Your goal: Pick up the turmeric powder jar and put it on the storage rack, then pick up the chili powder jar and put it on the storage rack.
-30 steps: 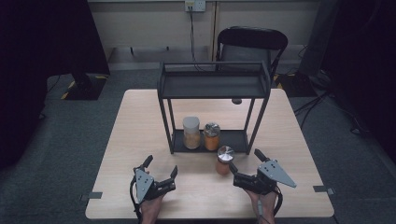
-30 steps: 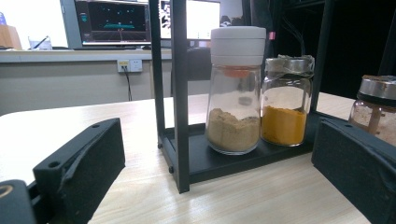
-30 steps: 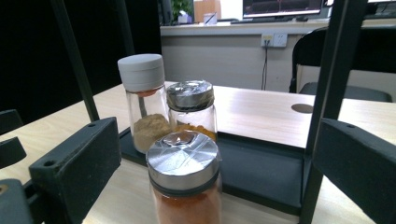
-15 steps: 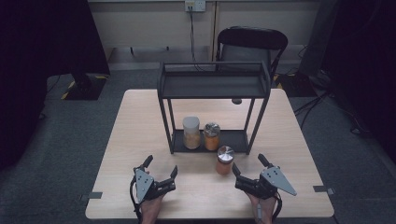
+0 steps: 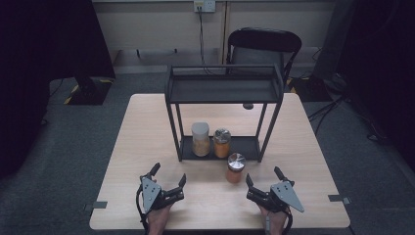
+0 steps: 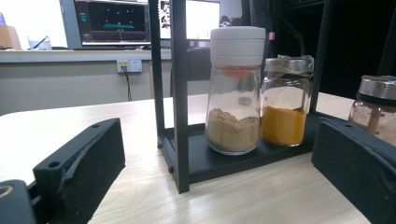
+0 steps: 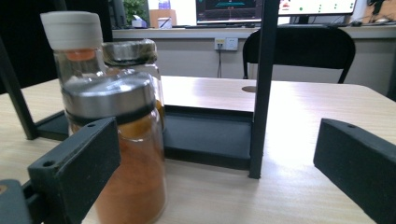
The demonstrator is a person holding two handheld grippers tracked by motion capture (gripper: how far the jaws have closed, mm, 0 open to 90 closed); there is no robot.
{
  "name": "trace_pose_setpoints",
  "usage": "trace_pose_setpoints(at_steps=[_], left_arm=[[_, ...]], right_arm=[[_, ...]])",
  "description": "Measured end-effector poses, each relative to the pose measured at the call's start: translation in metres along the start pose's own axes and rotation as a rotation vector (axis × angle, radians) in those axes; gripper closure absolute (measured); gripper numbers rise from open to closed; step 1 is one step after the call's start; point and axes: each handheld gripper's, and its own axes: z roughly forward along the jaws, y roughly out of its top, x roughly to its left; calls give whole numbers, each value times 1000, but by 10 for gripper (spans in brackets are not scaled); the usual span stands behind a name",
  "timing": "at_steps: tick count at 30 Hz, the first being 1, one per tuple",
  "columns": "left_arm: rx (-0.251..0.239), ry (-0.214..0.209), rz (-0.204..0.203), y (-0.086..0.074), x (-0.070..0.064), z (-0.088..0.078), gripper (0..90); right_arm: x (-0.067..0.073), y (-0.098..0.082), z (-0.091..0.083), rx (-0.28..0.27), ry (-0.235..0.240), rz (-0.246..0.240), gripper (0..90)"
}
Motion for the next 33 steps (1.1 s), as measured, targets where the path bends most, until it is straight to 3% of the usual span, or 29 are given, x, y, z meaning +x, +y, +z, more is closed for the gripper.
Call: trace_pose_setpoints(at_steps=[7, 21, 27, 33], left_arm=[[0, 0, 0, 0, 0, 0, 20], [0, 2, 0, 0, 0, 0, 20], [0, 3, 0, 0, -1, 0, 20], [1, 1, -1, 0, 0, 0, 20]], right_arm=[[4, -3, -1, -10, -7, -17, 0], [2, -4, -1, -14, -15, 9, 0], [8, -7, -2, -33, -23, -61, 18], [-1, -5, -5, -32, -12, 30, 0]])
